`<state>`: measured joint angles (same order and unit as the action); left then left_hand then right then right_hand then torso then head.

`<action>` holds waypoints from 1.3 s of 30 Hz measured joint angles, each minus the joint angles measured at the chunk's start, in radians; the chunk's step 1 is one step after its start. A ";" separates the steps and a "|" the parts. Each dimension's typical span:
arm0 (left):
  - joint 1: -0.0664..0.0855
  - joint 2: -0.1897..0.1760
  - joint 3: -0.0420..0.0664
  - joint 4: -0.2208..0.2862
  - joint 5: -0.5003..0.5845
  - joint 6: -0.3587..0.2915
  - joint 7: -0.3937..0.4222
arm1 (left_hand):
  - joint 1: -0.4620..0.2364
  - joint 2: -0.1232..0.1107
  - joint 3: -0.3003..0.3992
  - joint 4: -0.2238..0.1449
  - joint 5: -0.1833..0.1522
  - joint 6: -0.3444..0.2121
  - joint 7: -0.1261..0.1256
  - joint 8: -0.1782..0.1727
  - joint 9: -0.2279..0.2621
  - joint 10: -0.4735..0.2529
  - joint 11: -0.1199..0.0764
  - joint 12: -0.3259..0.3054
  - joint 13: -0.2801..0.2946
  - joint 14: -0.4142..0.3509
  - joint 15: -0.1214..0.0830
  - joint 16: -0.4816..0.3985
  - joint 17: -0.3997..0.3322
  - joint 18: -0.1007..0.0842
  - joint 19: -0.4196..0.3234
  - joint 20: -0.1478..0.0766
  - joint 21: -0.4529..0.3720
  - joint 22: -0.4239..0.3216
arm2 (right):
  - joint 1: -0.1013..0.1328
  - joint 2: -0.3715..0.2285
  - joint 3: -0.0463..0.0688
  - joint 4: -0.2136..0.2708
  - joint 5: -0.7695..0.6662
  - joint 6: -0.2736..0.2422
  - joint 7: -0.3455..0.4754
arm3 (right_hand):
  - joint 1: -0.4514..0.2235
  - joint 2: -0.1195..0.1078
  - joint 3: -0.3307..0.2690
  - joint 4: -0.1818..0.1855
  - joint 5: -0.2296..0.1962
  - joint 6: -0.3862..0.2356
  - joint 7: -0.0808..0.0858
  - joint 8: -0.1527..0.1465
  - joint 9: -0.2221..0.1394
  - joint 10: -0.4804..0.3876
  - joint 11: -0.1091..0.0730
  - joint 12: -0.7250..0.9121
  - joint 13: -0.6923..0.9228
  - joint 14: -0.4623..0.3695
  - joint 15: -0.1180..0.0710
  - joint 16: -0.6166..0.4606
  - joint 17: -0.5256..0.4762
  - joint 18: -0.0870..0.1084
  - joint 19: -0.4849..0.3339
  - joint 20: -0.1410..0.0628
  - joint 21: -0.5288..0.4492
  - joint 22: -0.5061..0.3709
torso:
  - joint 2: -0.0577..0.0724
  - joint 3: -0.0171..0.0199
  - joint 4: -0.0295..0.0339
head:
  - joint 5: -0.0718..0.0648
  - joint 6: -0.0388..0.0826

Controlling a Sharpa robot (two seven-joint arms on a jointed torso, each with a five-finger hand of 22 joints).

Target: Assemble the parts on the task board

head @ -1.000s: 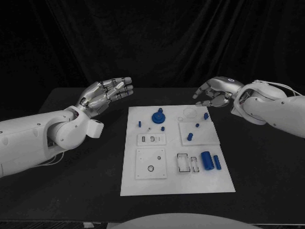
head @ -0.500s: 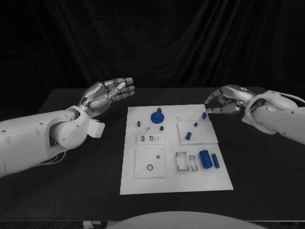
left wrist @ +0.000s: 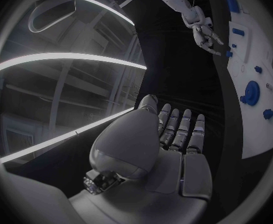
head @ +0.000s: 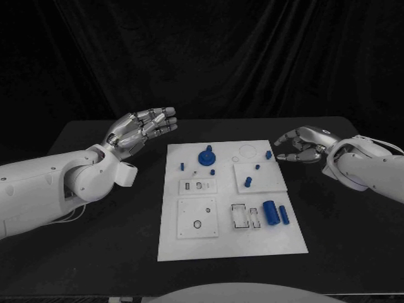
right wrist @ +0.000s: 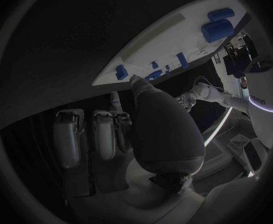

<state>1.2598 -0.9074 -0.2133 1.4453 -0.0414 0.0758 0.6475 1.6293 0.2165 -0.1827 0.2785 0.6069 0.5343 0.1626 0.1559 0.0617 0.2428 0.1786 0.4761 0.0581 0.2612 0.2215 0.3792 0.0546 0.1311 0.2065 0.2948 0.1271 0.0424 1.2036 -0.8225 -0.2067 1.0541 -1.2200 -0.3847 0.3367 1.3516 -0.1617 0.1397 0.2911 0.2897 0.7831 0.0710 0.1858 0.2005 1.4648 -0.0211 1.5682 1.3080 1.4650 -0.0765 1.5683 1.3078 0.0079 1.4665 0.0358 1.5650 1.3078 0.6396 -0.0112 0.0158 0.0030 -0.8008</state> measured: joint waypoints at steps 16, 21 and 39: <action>-0.004 0.000 0.000 -0.003 0.000 0.008 0.000 | 0.000 0.000 0.003 -0.003 0.000 0.000 0.000 0.000 0.000 0.000 0.000 0.000 0.000 0.000 0.000 0.000 0.000 0.000 0.000 0.000 0.000 0.000 | -0.021 0.049 0.000 -0.063 0.048 0.007 0.014 | 0.017 0.009 0.003 -0.003 0.024 -0.040 0.004 0.019 0.005 0.002 0.002 0.000 0.000 0.000 0.000 0.000 0.000 0.000 0.000 0.000 0.000 0.000 | -0.002 0.0015 0.0000 | -0.007 -0.010; -0.004 0.000 0.000 -0.004 0.000 0.011 0.000 | 0.000 0.000 0.003 -0.003 0.000 0.000 0.000 0.000 0.000 0.000 0.000 0.000 0.000 0.000 0.000 0.000 0.000 0.000 0.000 0.000 0.000 0.000 | -0.024 0.066 0.000 -0.083 0.054 0.016 0.015 | 0.026 0.019 0.008 -0.003 0.070 -0.051 0.007 0.042 0.012 0.000 0.007 0.000 0.000 0.000 0.007 0.000 0.000 0.000 0.000 0.007 0.000 0.000 | -0.001 0.0008 0.0010 | -0.011 -0.014; -0.004 -0.002 0.000 -0.004 0.000 0.015 -0.002 | 0.000 0.000 0.003 -0.003 0.000 0.000 0.000 0.000 0.000 0.000 0.000 0.000 0.000 0.000 0.000 0.000 0.000 0.000 0.000 0.000 0.000 0.000 | -0.040 0.108 0.001 -0.125 0.077 0.043 0.021 | 0.049 0.020 0.016 -0.011 0.064 -0.051 0.007 0.102 0.035 0.000 0.007 0.000 0.000 0.000 0.007 0.000 0.000 0.000 0.000 0.007 0.000 0.000 | -0.001 -0.0011 0.0025 | -0.014 -0.022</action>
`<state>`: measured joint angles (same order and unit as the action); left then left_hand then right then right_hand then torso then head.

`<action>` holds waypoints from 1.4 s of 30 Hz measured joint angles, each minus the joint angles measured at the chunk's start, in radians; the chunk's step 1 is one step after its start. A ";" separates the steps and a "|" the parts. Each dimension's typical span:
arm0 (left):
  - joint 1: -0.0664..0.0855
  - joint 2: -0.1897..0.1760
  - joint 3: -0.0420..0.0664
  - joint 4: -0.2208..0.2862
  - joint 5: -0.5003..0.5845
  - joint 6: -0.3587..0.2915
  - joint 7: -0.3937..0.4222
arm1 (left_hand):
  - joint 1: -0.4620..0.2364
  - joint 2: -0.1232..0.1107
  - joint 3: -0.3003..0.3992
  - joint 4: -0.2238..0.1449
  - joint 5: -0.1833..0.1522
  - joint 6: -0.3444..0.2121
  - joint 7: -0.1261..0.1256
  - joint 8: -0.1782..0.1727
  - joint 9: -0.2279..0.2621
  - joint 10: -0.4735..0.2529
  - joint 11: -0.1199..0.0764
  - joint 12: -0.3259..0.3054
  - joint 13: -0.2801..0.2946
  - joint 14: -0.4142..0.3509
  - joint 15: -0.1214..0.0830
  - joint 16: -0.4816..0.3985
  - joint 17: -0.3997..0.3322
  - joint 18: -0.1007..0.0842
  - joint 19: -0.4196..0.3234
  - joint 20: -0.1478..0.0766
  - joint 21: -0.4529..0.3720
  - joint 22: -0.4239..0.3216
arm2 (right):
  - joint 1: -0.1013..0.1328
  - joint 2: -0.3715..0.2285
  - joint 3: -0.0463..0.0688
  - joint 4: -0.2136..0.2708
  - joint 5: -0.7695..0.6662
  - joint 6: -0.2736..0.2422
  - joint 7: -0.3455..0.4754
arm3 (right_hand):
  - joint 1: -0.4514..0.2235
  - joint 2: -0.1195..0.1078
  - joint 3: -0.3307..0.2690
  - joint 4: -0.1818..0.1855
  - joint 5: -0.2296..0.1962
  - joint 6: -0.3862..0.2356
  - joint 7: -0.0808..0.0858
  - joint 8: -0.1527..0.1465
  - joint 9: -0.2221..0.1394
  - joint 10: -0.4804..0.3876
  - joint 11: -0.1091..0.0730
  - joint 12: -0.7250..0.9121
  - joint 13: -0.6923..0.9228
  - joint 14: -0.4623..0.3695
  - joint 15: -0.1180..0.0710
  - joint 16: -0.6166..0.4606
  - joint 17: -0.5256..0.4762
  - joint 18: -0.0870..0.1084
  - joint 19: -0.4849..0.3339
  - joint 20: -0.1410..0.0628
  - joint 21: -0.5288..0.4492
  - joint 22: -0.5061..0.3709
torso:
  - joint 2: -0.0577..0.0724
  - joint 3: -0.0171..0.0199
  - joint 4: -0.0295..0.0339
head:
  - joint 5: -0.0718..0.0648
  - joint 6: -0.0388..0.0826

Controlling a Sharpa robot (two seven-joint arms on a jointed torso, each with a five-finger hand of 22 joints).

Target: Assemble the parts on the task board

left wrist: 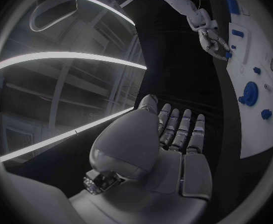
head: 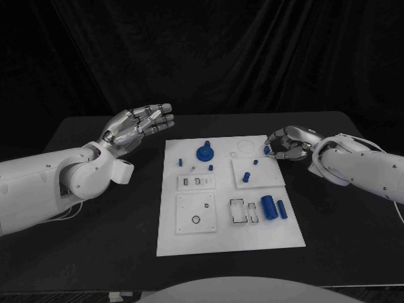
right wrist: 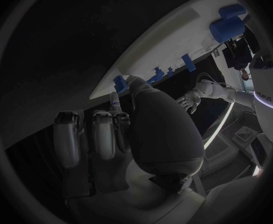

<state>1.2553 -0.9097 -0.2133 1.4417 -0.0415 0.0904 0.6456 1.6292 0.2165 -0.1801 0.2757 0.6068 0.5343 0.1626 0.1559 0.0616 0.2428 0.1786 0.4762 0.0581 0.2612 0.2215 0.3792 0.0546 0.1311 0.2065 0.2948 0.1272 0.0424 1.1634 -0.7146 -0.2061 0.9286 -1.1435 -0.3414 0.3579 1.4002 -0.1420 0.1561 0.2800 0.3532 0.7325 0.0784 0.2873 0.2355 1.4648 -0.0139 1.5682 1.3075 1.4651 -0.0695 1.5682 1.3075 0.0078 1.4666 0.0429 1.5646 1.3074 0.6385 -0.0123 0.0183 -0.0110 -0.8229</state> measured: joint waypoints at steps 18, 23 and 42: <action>0.000 -0.001 0.000 0.000 0.000 0.005 -0.005 | 0.000 0.000 0.003 -0.003 0.000 0.000 0.000 0.000 0.000 0.000 0.000 0.000 0.000 0.000 0.000 0.000 0.000 0.000 0.000 0.000 0.000 0.000 | -0.003 0.020 0.000 -0.025 0.004 0.005 0.002 | 0.024 0.013 0.003 -0.003 0.038 0.004 0.004 0.102 0.048 0.003 0.003 0.000 0.000 0.000 0.000 0.000 0.000 0.000 0.000 0.000 0.000 0.001 | -0.001 -0.0002 -0.0006 | 0.002 -0.005; 0.000 -0.001 0.000 0.000 0.000 0.007 -0.007 | 0.000 0.000 0.003 -0.003 0.000 0.000 0.000 0.000 0.000 0.000 0.000 0.000 0.000 0.000 0.000 0.000 0.000 0.000 0.000 0.000 0.000 0.000 | -0.003 0.025 0.000 -0.030 0.004 0.007 0.001 | 0.028 0.017 0.006 -0.006 0.038 0.004 0.004 0.111 0.055 0.003 0.003 0.000 0.000 0.003 0.003 0.000 0.000 0.000 0.000 0.000 0.000 0.001 | -0.001 -0.0003 -0.0006 | 0.001 -0.007; 0.000 -0.002 0.000 0.000 0.000 0.010 -0.013 | 0.005 -0.005 0.006 0.000 0.000 0.000 0.000 0.000 0.000 0.000 0.000 0.000 0.000 0.000 0.000 0.000 0.000 0.000 0.000 0.000 0.000 0.000 | -0.003 0.024 0.000 -0.026 0.005 0.006 0.000 | 0.043 0.031 0.014 -0.025 0.053 0.036 0.004 0.188 0.093 0.003 0.003 0.000 0.000 0.003 0.003 0.000 0.000 0.000 -0.004 0.004 0.000 0.000 | -0.001 -0.0002 -0.0006 | 0.003 -0.012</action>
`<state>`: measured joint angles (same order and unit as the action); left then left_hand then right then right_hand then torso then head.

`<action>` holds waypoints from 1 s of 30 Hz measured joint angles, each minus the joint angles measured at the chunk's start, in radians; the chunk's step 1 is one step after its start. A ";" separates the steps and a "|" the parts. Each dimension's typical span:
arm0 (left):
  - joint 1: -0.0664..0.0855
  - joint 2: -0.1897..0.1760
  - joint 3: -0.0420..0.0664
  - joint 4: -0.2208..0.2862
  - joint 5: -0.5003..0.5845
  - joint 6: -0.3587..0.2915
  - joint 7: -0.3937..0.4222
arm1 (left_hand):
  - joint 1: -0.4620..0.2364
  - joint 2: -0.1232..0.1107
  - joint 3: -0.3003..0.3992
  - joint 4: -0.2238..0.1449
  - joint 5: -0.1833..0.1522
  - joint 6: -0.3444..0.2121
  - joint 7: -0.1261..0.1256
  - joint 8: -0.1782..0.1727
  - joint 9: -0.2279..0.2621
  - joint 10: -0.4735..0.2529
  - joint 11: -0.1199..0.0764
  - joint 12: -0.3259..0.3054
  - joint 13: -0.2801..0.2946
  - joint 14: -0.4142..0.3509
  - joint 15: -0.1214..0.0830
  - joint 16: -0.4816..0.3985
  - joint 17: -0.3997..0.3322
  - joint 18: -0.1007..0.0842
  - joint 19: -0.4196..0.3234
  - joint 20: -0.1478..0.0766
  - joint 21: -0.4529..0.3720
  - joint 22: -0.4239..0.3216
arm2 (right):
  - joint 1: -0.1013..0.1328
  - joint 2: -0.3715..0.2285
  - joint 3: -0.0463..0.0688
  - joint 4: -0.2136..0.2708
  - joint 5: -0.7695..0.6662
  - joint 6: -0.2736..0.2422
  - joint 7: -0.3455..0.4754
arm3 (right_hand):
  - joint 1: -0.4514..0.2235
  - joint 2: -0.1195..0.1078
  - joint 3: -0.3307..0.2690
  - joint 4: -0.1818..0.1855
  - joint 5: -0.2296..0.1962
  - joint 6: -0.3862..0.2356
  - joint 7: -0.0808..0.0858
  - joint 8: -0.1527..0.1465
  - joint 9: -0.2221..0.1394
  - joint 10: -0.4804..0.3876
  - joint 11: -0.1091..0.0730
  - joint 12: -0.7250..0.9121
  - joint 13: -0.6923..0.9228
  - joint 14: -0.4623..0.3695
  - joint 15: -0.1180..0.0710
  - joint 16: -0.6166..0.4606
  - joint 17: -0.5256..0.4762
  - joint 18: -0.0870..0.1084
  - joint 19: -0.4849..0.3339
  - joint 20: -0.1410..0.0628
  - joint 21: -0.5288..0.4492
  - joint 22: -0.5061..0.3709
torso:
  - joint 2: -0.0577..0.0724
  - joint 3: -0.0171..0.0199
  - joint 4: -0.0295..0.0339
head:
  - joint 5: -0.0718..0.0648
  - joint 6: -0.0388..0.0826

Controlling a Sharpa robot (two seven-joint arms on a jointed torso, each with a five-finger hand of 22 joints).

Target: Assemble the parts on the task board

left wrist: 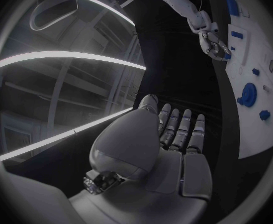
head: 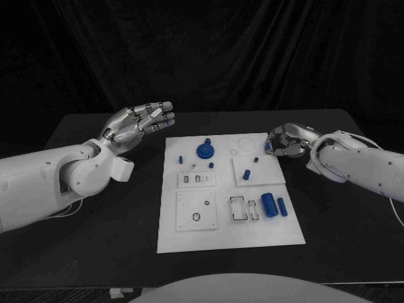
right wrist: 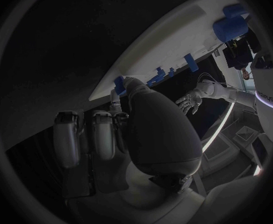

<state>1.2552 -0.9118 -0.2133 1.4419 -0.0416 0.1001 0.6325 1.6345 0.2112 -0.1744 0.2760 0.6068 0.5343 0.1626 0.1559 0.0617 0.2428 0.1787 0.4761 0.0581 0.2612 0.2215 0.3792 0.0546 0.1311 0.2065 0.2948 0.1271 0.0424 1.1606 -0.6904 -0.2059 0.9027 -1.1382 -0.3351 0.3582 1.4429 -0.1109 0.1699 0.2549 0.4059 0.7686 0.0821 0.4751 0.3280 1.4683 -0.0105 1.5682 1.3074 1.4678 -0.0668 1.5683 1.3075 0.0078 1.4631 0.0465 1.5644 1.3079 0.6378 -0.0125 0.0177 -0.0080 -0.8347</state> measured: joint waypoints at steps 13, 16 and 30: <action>0.000 0.001 0.000 -0.002 0.000 0.002 -0.003 | 0.000 0.000 0.000 0.000 0.000 0.000 0.000 0.000 0.000 0.000 0.000 0.000 0.000 0.000 0.000 0.000 0.000 0.000 0.000 0.000 0.000 0.000 | 0.052 -0.062 0.000 0.181 -0.001 -0.049 -0.001 | 0.000 0.000 0.000 -0.005 -0.005 0.023 0.006 0.020 0.008 -0.004 0.004 0.000 0.000 -0.004 0.003 0.000 0.000 0.000 0.004 0.004 0.000 0.000 | -0.001 0.0000 -0.0001 | 0.007 -0.005; 0.000 0.002 0.000 -0.004 0.000 0.002 -0.004 | 0.000 0.000 0.000 0.000 0.000 0.000 0.000 0.000 0.000 0.000 0.000 0.000 0.000 0.000 0.000 0.000 0.000 0.000 0.000 0.000 0.000 0.000 | 0.066 -0.068 0.000 0.225 -0.002 -0.061 -0.001 | 0.001 -0.001 0.000 -0.005 -0.005 0.023 0.005 0.024 0.008 -0.004 0.004 0.000 0.000 -0.004 0.003 0.000 0.000 0.000 0.004 0.004 0.000 0.000 | -0.001 -0.0002 -0.0010 | 0.009 -0.006; 0.000 0.007 0.000 -0.007 0.000 0.004 -0.010 | 0.000 0.000 0.000 0.000 0.000 0.000 0.000 0.000 0.000 0.000 0.000 0.000 0.000 0.000 0.000 0.000 0.000 0.000 0.000 0.000 0.000 0.000 | 0.084 0.006 0.000 0.393 -0.067 -0.073 -0.053 | 0.001 -0.001 0.000 -0.005 0.001 0.027 0.009 0.024 0.009 -0.003 0.011 0.000 0.001 -0.001 0.006 0.000 0.000 0.000 0.004 0.004 0.000 0.000 | -0.002 -0.0012 0.0001 | 0.033 -0.020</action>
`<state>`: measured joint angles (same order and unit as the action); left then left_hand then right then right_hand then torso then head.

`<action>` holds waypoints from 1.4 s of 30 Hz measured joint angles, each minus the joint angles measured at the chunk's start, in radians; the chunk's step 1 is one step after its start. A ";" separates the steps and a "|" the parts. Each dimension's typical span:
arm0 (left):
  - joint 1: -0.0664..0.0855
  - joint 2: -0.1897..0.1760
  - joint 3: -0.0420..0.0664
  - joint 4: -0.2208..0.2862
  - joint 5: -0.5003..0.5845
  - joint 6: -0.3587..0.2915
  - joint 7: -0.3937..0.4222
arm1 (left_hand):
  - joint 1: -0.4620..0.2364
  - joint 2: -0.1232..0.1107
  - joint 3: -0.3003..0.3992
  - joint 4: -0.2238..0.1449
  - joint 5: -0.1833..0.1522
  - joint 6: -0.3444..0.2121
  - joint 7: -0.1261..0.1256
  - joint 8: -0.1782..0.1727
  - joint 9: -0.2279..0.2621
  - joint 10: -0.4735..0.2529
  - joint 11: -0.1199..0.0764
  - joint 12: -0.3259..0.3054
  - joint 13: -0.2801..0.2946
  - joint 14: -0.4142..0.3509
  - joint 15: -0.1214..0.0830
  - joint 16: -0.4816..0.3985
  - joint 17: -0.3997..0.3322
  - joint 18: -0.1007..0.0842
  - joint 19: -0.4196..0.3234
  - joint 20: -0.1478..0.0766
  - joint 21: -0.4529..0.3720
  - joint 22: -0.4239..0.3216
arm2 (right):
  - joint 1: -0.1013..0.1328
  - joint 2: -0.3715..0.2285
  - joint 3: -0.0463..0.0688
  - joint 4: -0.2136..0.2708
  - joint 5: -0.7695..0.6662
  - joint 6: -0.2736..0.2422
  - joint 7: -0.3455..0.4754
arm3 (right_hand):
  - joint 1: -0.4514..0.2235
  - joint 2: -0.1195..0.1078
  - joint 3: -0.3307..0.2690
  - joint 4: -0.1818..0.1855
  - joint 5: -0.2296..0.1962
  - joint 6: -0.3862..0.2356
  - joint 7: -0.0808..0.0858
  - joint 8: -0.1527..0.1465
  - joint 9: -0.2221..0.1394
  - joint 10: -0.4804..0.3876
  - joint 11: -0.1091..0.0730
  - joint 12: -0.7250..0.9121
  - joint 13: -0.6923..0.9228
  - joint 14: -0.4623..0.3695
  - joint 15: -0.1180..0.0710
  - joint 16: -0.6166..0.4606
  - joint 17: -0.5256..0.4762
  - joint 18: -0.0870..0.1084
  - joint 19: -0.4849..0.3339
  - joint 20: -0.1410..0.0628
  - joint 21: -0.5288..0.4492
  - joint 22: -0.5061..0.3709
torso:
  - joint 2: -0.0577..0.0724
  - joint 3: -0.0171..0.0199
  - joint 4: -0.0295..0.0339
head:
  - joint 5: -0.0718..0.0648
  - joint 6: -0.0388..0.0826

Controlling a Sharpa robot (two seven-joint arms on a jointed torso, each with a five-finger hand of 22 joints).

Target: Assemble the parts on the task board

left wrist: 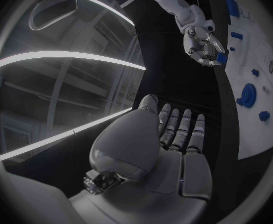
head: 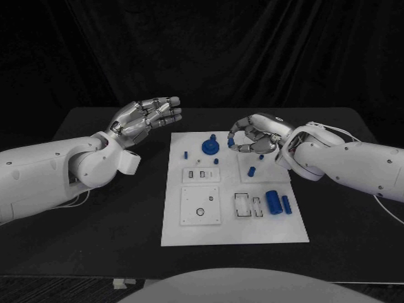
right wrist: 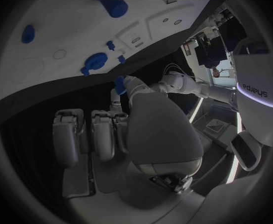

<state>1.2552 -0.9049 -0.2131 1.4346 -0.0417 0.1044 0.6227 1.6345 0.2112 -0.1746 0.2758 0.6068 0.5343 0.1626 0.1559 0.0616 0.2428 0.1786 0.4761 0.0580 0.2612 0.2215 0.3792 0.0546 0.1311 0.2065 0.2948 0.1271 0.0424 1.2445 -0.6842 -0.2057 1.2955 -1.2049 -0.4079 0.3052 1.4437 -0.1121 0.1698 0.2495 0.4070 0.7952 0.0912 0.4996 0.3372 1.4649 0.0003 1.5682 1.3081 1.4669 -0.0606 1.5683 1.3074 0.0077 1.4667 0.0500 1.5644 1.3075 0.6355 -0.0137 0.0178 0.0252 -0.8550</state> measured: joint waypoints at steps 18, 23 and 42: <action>0.000 0.006 0.000 -0.003 0.000 0.002 -0.005 | 0.000 0.000 0.006 0.000 0.004 0.000 0.000 0.000 0.000 0.000 0.000 0.000 0.000 0.000 0.000 0.000 0.000 0.000 0.000 0.000 0.000 0.000 | -0.024 0.084 0.000 0.038 -0.161 0.029 -0.124 | 0.000 0.000 -0.003 -0.003 0.010 0.003 0.004 0.000 -0.001 0.000 0.007 0.000 0.000 -0.001 0.006 0.000 0.000 0.000 0.000 0.007 -0.004 0.000 | 0.002 0.0015 0.0012 | 0.015 -0.014; 0.000 0.008 0.000 -0.004 0.000 0.002 -0.005 | 0.000 0.000 0.006 0.000 0.004 0.000 0.000 0.000 0.000 0.000 0.000 0.000 0.000 0.000 0.000 0.000 0.000 0.000 0.000 0.000 0.000 0.000 | -0.035 0.091 0.000 0.030 -0.185 0.044 -0.147 | -0.007 -0.001 -0.003 -0.003 0.011 0.003 0.005 0.000 -0.002 0.004 0.011 0.000 0.000 -0.001 0.006 0.000 0.000 0.000 0.000 0.007 -0.004 0.000 | 0.002 0.0015 0.0006 | 0.020 -0.017; 0.000 0.014 0.000 -0.007 0.000 0.004 -0.005 | 0.000 0.000 0.006 0.000 0.004 0.000 0.000 0.000 0.000 0.000 0.000 0.000 0.000 0.000 0.000 0.000 0.000 0.000 0.000 0.000 0.000 0.000 | -0.073 0.102 0.000 0.014 -0.219 0.076 -0.173 | -0.013 -0.004 -0.002 -0.010 0.034 0.005 0.009 -0.003 -0.005 0.000 0.014 0.000 0.000 -0.001 0.014 0.000 0.000 0.000 0.000 0.014 -0.008 0.000 | 0.002 0.0014 -0.0003 | 0.024 -0.018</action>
<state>1.2552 -0.8908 -0.2135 1.4280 -0.0418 0.1083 0.6179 1.6345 0.2112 -0.1691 0.2759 0.6109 0.5343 0.1626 0.1559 0.0616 0.2428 0.1786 0.4761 0.0581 0.2612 0.2215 0.3792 0.0546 0.1310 0.2065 0.2948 0.1272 0.0424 1.1711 -0.5826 -0.2058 1.3096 -1.4242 -0.3318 0.1318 1.4311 -0.1158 0.1683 0.2398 0.4408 0.8004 0.1004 0.4965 0.3324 1.4648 0.0147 1.5682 1.3077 1.4659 -0.0470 1.5683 1.3074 0.0078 1.4665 0.0644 1.5563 1.3080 0.6378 -0.0123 0.0175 0.0495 -0.8728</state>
